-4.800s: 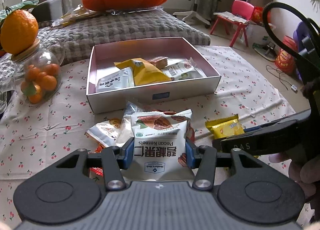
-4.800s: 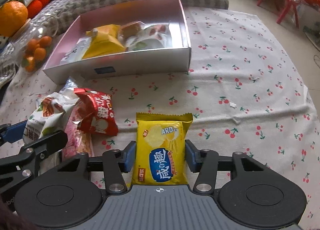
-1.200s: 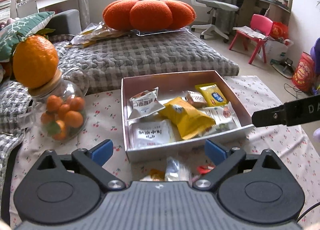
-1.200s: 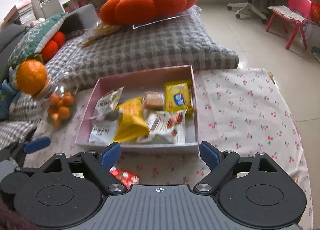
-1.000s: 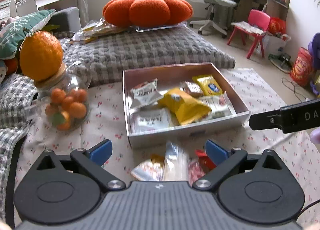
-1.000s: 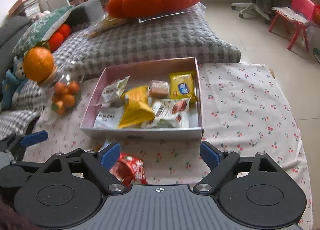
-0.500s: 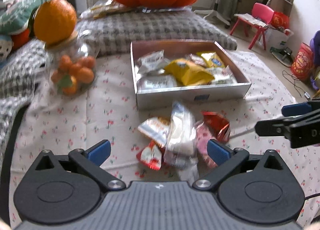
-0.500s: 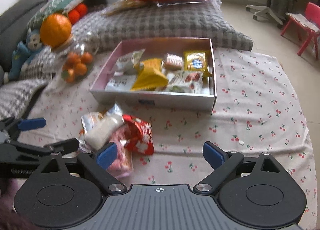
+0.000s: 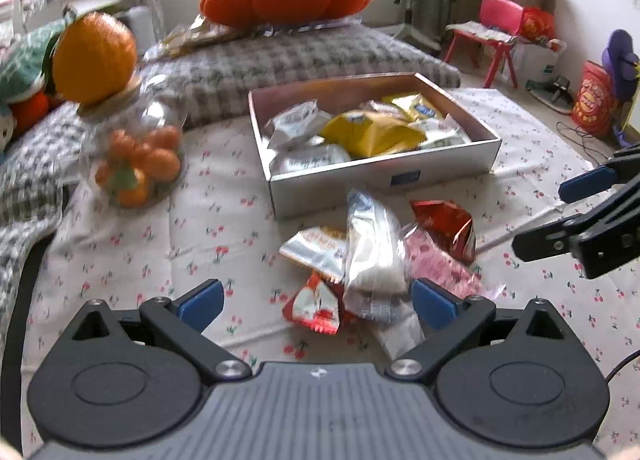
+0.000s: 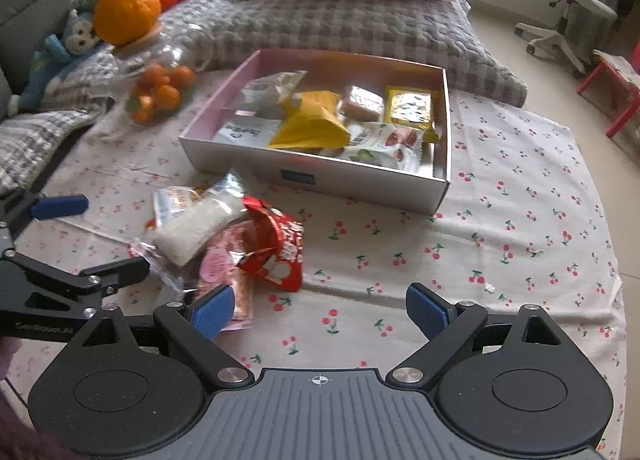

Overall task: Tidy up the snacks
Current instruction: 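Grasp the clear rice-cake bag with the left gripper, then grasp the red candy bag with the right gripper while the left holds the rice-cake bag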

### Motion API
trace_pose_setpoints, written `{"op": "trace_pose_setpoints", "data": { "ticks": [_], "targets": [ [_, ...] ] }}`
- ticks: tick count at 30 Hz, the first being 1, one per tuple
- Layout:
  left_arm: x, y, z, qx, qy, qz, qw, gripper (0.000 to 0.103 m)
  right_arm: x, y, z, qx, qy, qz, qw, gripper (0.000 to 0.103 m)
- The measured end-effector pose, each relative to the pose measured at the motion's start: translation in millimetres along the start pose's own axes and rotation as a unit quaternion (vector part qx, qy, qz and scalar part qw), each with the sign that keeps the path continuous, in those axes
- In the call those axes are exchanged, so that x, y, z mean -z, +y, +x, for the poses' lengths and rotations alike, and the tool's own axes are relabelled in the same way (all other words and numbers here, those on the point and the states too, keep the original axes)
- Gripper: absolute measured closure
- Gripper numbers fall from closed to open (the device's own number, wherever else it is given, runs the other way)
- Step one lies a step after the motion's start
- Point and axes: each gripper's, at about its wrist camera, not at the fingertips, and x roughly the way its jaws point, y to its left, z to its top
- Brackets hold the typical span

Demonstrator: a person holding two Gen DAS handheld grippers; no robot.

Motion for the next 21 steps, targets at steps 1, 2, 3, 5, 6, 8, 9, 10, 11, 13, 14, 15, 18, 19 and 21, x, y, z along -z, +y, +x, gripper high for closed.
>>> {"op": "trace_pose_setpoints", "data": {
  "ticks": [1,2,3,5,6,8,9,10,11,13,14,15,18,19,21],
  "targets": [
    [-0.9,-2.2,1.2,0.000,-0.005,0.005,1.0000,0.006,-0.1,-0.7,1.0,0.003,0.001,0.002,1.000,0.009],
    [-2.0,-4.2,2.8,0.001,-0.008,0.008,0.9999,0.008,-1.2,-2.1,2.2,0.005,0.004,0.007,1.000,0.009],
    [-3.1,-5.6,5.0,0.004,-0.008,0.010,0.9999,0.013,-1.9,-3.7,3.1,0.003,0.007,0.012,1.000,0.009],
    [-6.1,-8.7,9.8,0.013,-0.003,0.009,0.9999,0.022,-2.8,-6.8,5.5,-0.001,0.012,0.021,1.000,0.009],
    [-8.0,-9.9,12.6,0.018,0.001,0.007,0.9998,0.031,-3.2,-7.9,6.8,0.000,0.013,0.023,1.000,0.009],
    [-11.6,-13.6,17.8,0.026,0.008,0.006,0.9996,0.039,-3.9,-9.7,9.4,0.005,0.016,0.024,1.000,0.009],
    [-13.2,-16.0,20.2,0.030,0.011,0.007,0.9995,0.041,-4.3,-10.3,10.6,0.008,0.016,0.025,1.000,0.009],
    [-14.8,-18.6,22.6,0.032,0.015,0.009,0.9993,0.042,-4.7,-11.8,12.2,0.011,0.017,0.026,0.999,0.009],
    [-15.4,-20.6,25.6,0.033,0.019,0.012,0.9992,0.043,-5.3,-13.3,13.8,0.012,0.018,0.030,0.999,0.009],
    [-16.8,-23.8,32.9,0.031,0.030,0.014,0.9990,0.051,-6.5,-17.0,17.0,0.011,0.021,0.041,0.999,0.009],
    [-17.0,-24.3,35.7,0.029,0.033,0.013,0.9989,0.053,-7.1,-20.0,19.0,0.008,0.023,0.051,0.998,0.009],
    [-17.3,-24.6,37.7,0.026,0.034,0.011,0.9990,0.055,-7.6,-22.4,20.7,0.004,0.025,0.061,0.998,0.009],
    [-20.1,-22.4,38.8,0.031,0.034,0.004,0.9989,0.060,-8.6,-27.3,26.1,-0.006,0.028,0.083,0.996,0.009],
    [-20.5,-21.5,39.1,0.032,0.035,0.002,0.9989,0.061,-9.0,-27.8,28.1,-0.010,0.029,0.088,0.996,0.009],
    [-19.7,-19.9,39.5,0.031,0.036,0.000,0.9989,0.063,-10.0,-28.2,31.1,-0.018,0.029,0.095,0.995,0.009]
  ]
}}
